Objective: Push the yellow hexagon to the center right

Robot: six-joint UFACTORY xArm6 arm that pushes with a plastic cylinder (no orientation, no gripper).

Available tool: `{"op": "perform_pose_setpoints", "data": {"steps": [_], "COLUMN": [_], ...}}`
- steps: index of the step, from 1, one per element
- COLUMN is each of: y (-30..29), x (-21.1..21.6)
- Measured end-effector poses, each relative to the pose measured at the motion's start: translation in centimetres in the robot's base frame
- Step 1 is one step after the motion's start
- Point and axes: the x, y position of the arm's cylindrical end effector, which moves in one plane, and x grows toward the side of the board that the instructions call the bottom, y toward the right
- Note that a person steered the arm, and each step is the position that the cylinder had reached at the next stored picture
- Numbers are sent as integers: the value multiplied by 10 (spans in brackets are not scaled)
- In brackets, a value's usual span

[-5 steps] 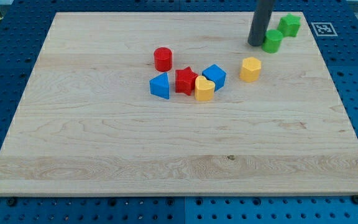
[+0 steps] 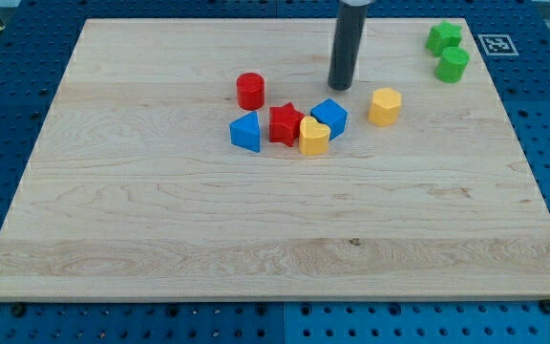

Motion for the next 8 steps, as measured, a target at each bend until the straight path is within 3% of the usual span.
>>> {"op": "perform_pose_setpoints", "data": {"steps": [3,5,8], "y": [12,94,166], "x": [44,44,44]}}
